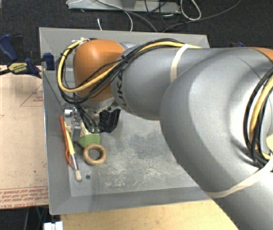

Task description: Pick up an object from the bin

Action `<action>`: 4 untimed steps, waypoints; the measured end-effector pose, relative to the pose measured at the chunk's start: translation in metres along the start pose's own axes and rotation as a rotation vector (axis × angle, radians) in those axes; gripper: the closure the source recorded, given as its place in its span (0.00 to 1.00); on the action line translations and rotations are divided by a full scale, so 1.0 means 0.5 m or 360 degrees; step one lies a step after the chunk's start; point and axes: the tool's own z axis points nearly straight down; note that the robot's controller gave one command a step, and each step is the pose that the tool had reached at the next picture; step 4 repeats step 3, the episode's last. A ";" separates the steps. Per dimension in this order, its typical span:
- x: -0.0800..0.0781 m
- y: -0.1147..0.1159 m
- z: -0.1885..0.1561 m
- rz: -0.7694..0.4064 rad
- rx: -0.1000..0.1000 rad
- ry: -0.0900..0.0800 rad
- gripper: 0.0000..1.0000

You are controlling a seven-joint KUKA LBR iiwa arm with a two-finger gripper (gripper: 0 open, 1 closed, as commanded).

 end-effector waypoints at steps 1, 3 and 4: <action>-0.003 0.002 -0.061 0.0001 -0.0005 -0.0009 1.00; -0.004 0.002 -0.144 0.0003 -0.0006 -0.0010 1.00; -0.004 0.002 -0.144 0.0003 -0.0006 -0.0010 1.00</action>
Offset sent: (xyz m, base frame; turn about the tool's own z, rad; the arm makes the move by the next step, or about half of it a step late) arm 0.0015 0.0005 0.0407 0.0004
